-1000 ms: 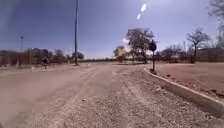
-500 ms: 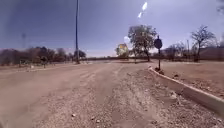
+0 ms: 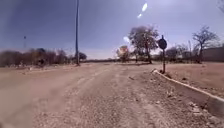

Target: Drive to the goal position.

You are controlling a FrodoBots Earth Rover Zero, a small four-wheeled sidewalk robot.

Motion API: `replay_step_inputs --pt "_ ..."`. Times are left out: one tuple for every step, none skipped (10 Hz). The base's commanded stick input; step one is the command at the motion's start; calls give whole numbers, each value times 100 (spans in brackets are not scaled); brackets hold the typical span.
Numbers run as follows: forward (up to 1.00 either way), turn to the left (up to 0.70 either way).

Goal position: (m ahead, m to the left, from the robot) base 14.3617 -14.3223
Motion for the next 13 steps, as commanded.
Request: replay_step_inputs --pt "100 0" --pt "100 0" --pt "100 0" --pt "100 0" --pt "100 0" --pt "100 0" --pt "100 0" --pt "100 0" --pt "100 -6" --pt "100 -18" --pt "100 -27" --pt "100 -27" --pt "100 -27"
